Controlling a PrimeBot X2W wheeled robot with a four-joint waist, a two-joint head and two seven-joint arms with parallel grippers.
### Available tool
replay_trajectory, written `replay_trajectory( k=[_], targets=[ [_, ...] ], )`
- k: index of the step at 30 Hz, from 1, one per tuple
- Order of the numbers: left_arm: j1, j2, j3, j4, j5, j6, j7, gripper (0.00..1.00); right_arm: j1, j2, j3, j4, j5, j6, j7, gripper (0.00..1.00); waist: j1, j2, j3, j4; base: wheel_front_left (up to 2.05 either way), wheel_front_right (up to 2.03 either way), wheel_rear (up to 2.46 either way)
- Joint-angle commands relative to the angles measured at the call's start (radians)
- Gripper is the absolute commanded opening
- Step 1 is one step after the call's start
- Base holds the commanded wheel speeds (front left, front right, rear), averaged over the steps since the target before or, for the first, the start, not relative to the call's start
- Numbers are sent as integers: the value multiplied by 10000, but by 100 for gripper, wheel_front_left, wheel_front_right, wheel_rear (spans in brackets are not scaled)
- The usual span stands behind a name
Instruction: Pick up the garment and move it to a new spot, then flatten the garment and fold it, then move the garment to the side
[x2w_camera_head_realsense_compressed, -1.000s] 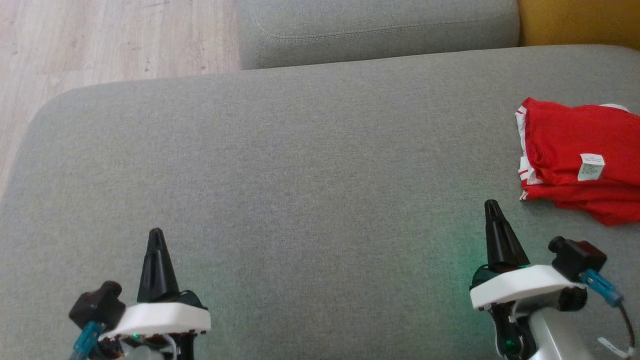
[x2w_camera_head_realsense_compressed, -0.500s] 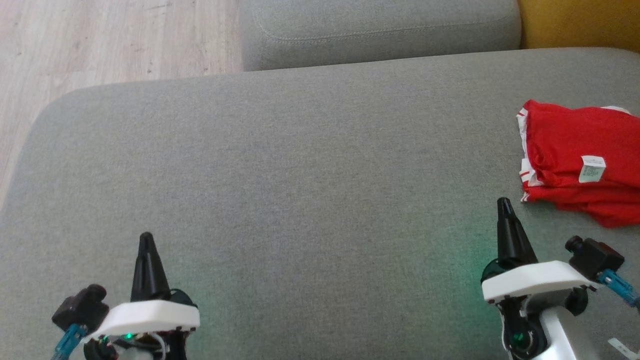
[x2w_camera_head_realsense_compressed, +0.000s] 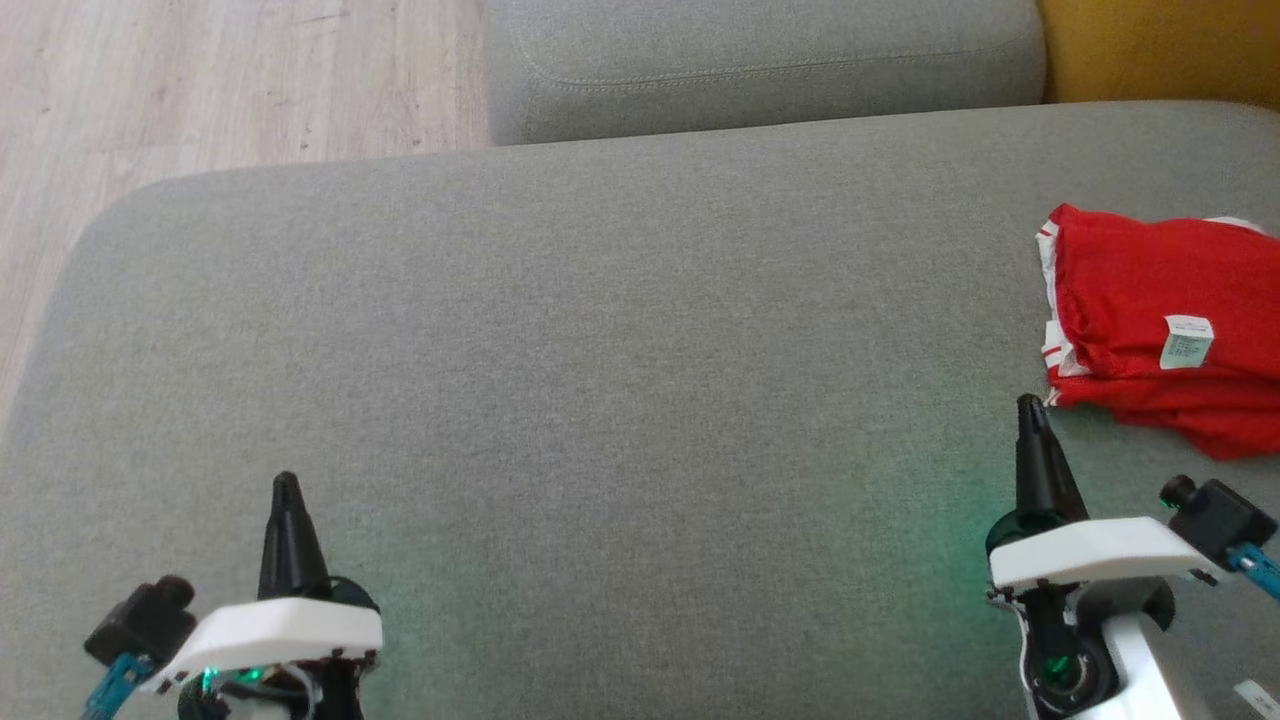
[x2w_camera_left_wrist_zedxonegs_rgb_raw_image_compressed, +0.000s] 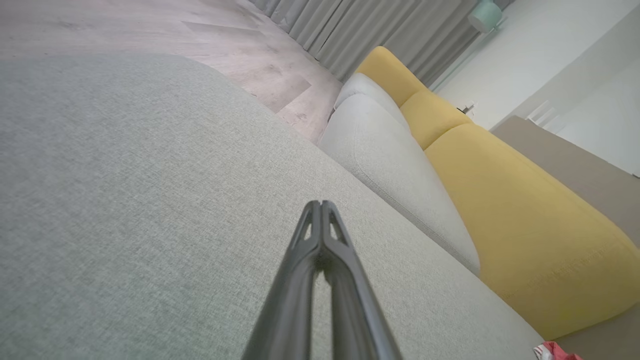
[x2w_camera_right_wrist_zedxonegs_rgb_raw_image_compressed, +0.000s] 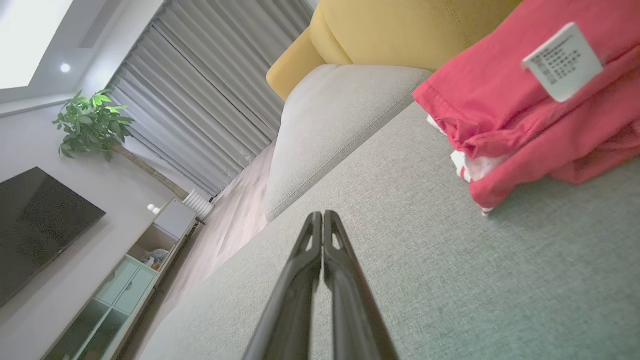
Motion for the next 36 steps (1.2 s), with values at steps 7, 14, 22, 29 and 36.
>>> replay_trajectory(
  k=[7,14,22,29,36],
  targets=[
    [-517,31,393,-327,-811,-144,238,0,-256,-174,-95,-466,908,-5,213,0,0,0,-27,26,0,0,0],
    [-533,36,511,-324,-1498,-230,445,0,-228,-183,-215,-537,1643,-5,404,0,0,0,-53,52,0,0,0],
    [-550,41,645,-320,-2281,-327,681,0,-196,-190,-356,-617,2475,-6,625,0,0,0,-83,81,0,0,0],
    [-566,46,764,-317,-2968,-413,887,0,-168,-194,-484,-688,3203,-6,822,0,0,0,-110,106,0,0,0],
    [-581,50,882,-313,-3655,-498,1094,0,-140,-196,-614,-758,3928,-7,1021,0,-1,0,-136,131,0,0,0]
  ],
)
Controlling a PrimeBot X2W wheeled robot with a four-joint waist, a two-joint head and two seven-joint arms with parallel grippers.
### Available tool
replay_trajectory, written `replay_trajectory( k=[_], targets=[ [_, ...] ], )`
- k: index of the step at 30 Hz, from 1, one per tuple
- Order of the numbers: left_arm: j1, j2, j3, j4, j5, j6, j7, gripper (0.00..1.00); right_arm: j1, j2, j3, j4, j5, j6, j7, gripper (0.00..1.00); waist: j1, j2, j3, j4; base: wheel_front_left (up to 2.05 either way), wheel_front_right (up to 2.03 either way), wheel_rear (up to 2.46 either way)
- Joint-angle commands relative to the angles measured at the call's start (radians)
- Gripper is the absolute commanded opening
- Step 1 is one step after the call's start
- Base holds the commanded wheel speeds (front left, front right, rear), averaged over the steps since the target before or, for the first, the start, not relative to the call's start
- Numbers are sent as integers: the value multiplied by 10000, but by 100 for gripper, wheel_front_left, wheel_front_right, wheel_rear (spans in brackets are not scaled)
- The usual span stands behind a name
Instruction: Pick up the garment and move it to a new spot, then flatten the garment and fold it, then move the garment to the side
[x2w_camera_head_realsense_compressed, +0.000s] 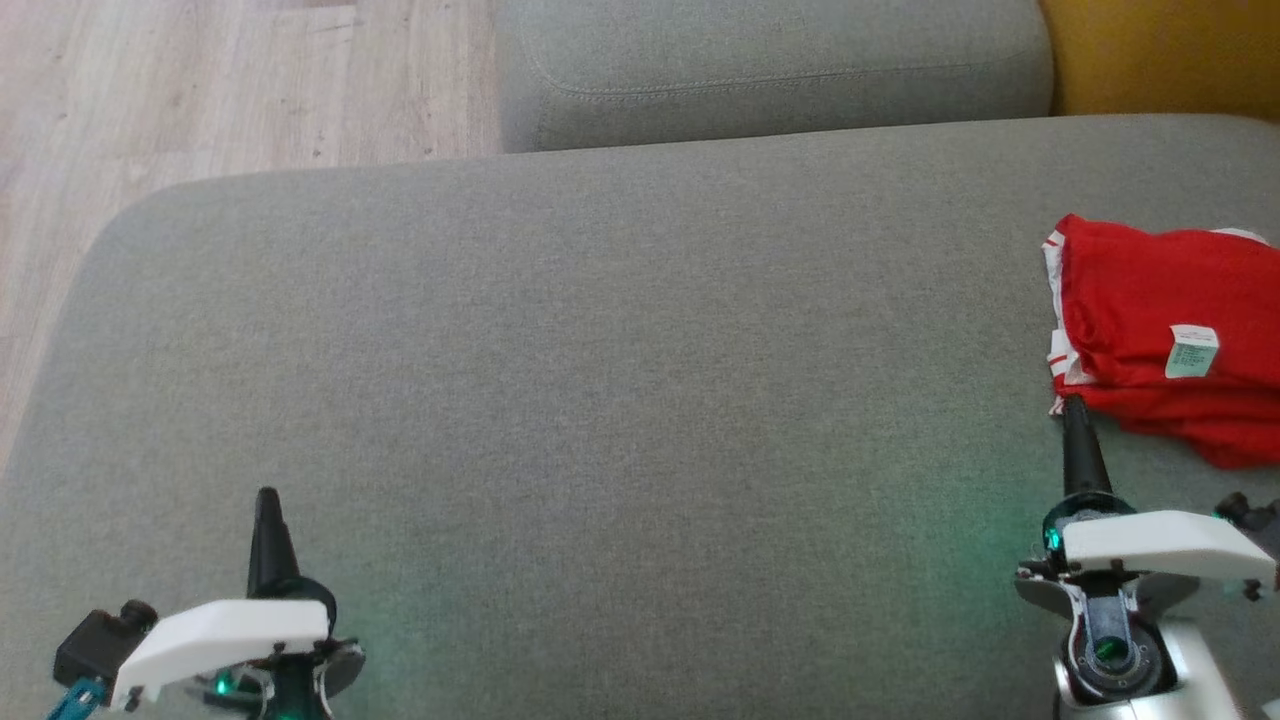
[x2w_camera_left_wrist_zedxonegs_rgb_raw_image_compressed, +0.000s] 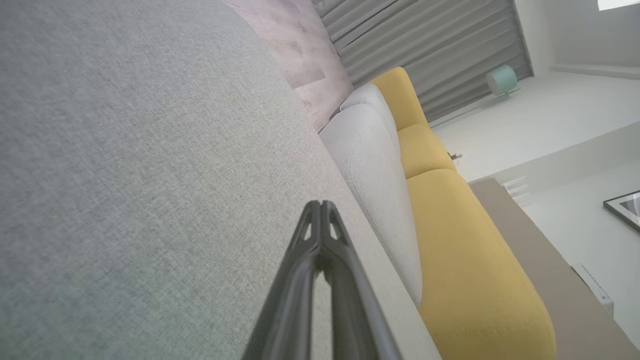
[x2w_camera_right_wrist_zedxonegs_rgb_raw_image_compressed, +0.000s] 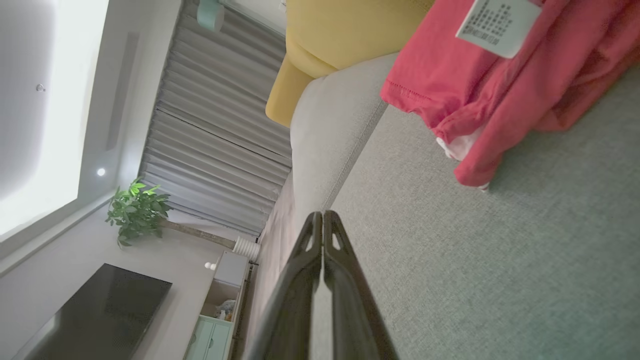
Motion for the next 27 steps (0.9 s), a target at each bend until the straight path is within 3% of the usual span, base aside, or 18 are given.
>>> replay_trajectory(
  k=[1,27],
  targets=[
    [-560,51,339,-313,-248,-98,60,0,-163,-177,61,-415,297,-5,117,0,0,0,-5,5,0,0,0],
    [-618,68,776,-301,-2799,-416,827,0,-63,-170,-441,-674,2972,-6,872,0,0,0,-103,100,0,0,0]
  ],
)
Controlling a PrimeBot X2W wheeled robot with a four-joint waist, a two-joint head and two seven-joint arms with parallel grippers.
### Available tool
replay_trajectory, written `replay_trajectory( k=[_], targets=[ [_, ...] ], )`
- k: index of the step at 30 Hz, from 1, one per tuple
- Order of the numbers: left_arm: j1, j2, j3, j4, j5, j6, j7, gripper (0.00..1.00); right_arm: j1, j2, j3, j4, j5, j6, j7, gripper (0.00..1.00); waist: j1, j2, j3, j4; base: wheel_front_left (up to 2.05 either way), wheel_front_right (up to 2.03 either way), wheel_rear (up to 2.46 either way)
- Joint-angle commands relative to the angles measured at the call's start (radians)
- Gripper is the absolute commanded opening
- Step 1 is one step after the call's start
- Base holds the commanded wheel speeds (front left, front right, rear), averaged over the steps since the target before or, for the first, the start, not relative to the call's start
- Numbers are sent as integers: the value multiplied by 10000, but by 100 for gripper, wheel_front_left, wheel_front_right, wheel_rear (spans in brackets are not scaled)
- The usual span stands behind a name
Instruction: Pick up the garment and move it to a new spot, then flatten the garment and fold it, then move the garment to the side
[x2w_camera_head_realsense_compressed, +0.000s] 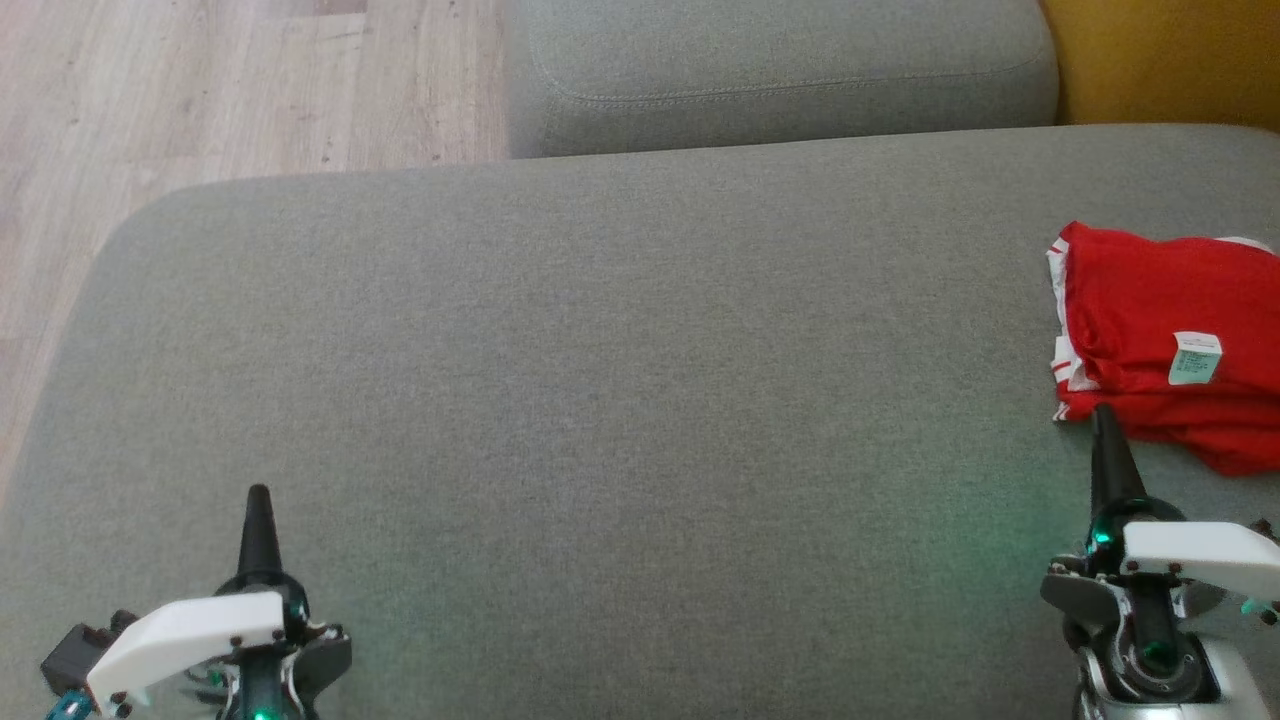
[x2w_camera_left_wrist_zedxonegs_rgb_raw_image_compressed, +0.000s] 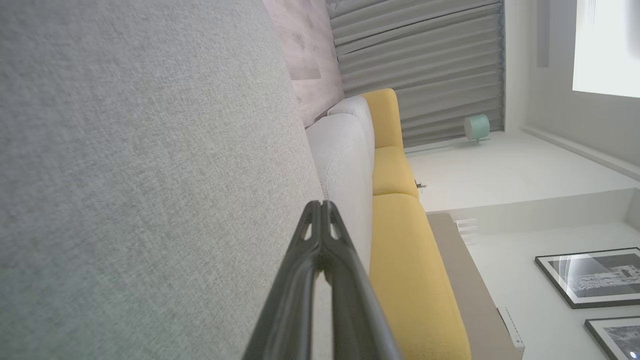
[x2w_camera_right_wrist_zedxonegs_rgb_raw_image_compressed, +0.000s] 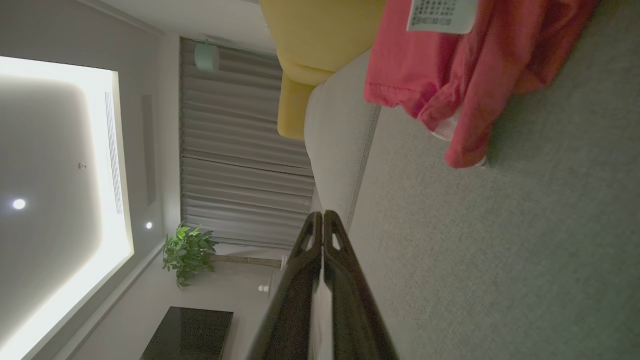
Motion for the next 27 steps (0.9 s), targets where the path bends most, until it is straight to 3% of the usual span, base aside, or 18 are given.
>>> replay_trajectory(
  k=[1,20,27],
  targets=[
    [-477,69,429,-302,-260,-106,103,0,-229,-169,116,-423,310,-6,111,0,0,0,-5,6,0,0,0],
    [-517,81,732,-294,-2028,-326,635,0,-160,-155,-245,-603,2154,-7,645,0,0,0,-73,71,0,0,0],
    [-518,81,738,-294,-2059,-330,644,0,-161,-141,-272,-604,2169,-7,670,0,0,0,-75,72,0,0,0]
  ],
)
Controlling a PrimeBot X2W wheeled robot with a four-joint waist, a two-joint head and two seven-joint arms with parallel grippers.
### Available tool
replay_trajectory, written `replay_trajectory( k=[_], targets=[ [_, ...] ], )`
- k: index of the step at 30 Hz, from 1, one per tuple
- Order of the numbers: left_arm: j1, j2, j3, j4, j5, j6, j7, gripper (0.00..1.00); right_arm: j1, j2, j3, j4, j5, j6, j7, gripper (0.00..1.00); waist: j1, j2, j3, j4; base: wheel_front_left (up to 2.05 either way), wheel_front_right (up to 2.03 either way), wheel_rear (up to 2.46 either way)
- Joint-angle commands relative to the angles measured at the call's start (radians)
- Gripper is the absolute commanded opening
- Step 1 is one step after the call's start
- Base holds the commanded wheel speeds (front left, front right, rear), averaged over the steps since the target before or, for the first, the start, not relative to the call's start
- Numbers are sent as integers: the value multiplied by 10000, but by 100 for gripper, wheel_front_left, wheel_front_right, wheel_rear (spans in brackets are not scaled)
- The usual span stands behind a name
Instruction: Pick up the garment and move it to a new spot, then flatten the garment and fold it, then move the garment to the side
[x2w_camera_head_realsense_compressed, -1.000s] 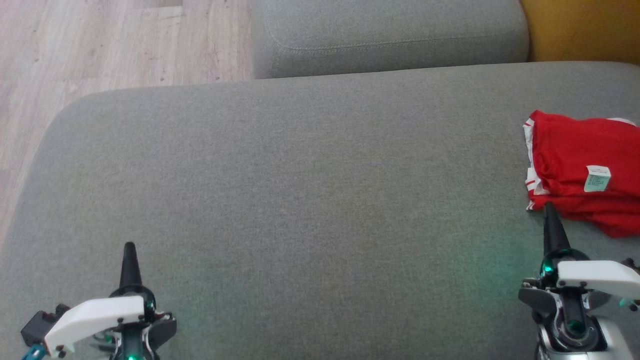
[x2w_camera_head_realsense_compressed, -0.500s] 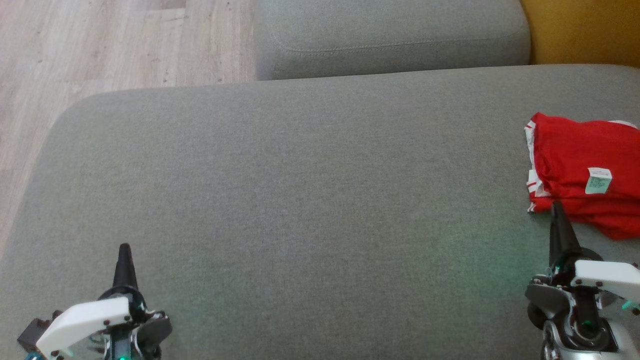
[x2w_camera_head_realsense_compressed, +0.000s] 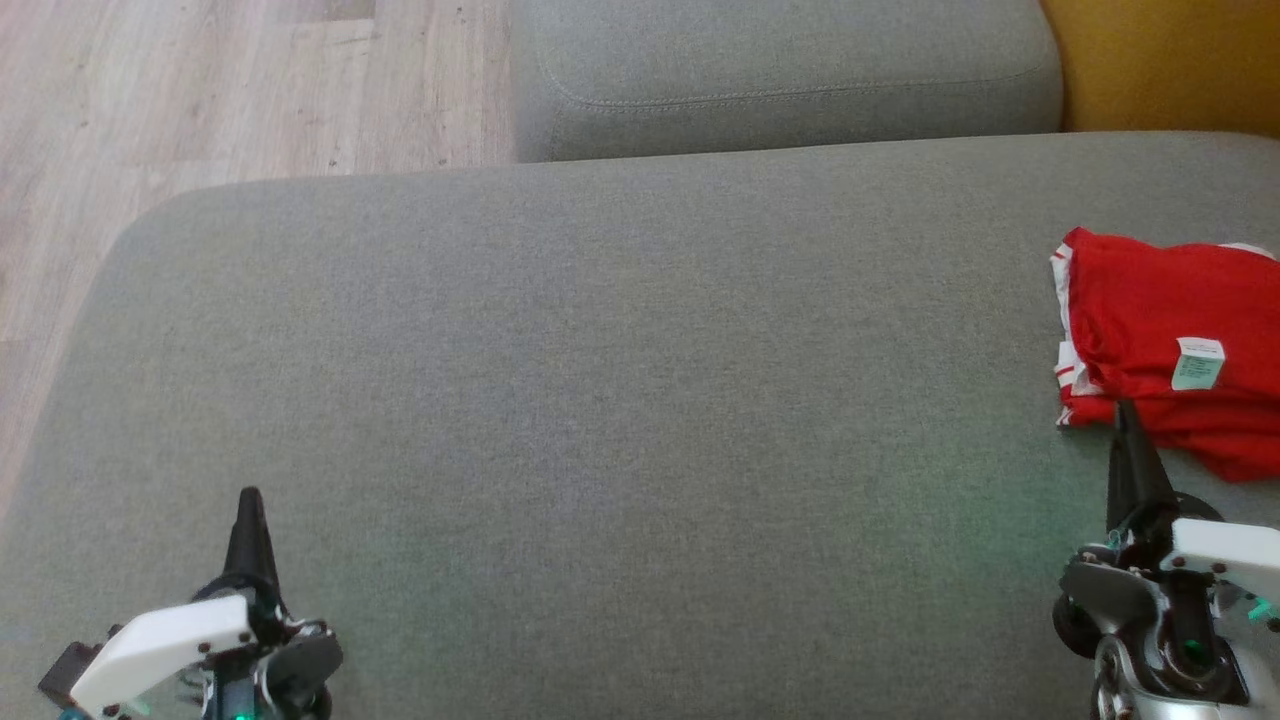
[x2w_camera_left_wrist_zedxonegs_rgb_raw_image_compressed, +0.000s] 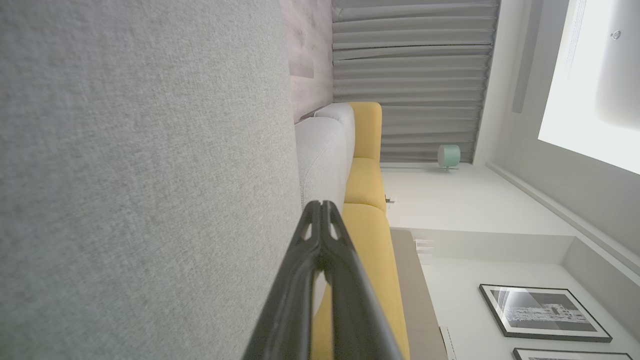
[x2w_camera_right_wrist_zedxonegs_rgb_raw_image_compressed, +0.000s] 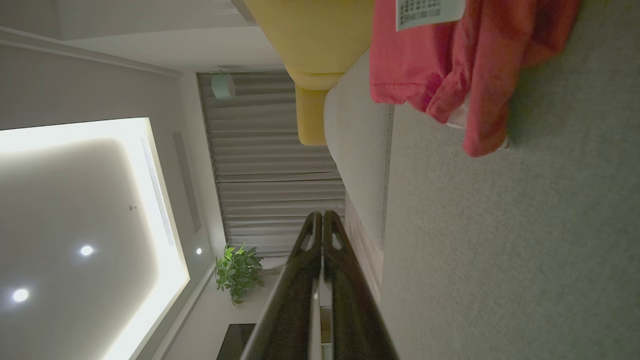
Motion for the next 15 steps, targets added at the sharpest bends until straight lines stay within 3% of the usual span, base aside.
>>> replay_trajectory(
  k=[1,15],
  targets=[
    [-516,79,419,-298,-55,-71,71,0,-166,-141,172,-390,59,-7,61,0,0,0,1,0,0,0,0],
    [-516,79,419,-299,-55,-71,71,0,-169,-114,134,-387,27,-7,91,0,0,0,1,0,0,0,0]
  ],
)
